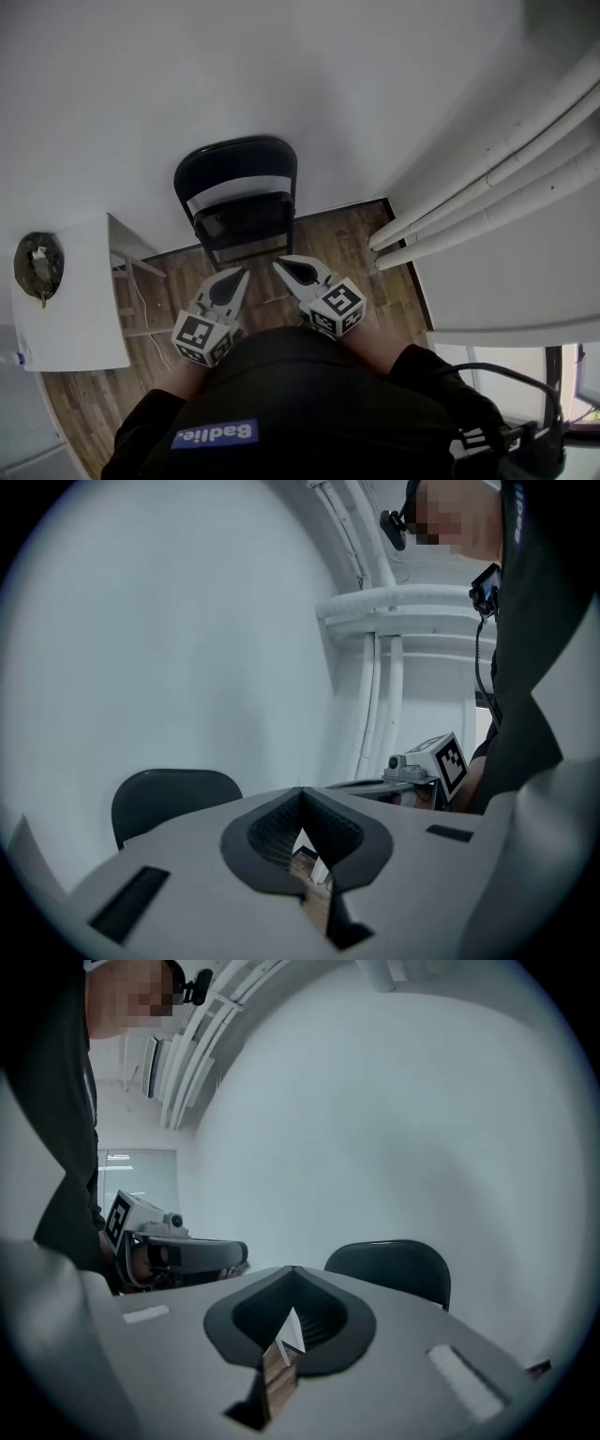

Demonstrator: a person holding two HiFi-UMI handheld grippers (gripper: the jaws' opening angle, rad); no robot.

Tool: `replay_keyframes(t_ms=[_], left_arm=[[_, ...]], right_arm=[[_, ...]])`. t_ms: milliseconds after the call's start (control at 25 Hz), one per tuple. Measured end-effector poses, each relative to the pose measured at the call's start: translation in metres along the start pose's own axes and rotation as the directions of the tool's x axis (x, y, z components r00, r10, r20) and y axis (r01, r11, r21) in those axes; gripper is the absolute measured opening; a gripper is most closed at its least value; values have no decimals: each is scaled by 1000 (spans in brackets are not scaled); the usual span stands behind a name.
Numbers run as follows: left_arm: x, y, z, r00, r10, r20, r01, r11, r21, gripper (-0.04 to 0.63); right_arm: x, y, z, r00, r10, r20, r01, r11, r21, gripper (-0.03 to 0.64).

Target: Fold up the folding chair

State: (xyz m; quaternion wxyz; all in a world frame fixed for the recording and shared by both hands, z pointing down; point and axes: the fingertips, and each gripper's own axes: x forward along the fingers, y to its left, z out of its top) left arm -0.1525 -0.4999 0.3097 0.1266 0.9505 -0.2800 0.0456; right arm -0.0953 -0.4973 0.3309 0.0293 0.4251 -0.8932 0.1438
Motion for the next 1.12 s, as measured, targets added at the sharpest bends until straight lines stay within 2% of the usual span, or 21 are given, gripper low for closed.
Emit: replay_keyframes(t_ms=[120,360,680,1120], left_arm=[[12,-18,-10,1000,6,-23,-6,1000,21,3],[19,-37,-23,999,14,-51,-12,999,39,5],[18,-43,-25,997,46,-54,-44,998,46,3],[8,-41,-29,996,47,-78,-44,998,44,3]], right_arm=[[-11,-9,-9,1000,10,-9,-9,1000,22,0],[-21,-5,-12,998,55,-14,-55,998,0,0],[-24,-4,-13,997,79,-22,-79,997,-22,1],[-19,2,-12,996,80,-37,-81,996,-32,2]])
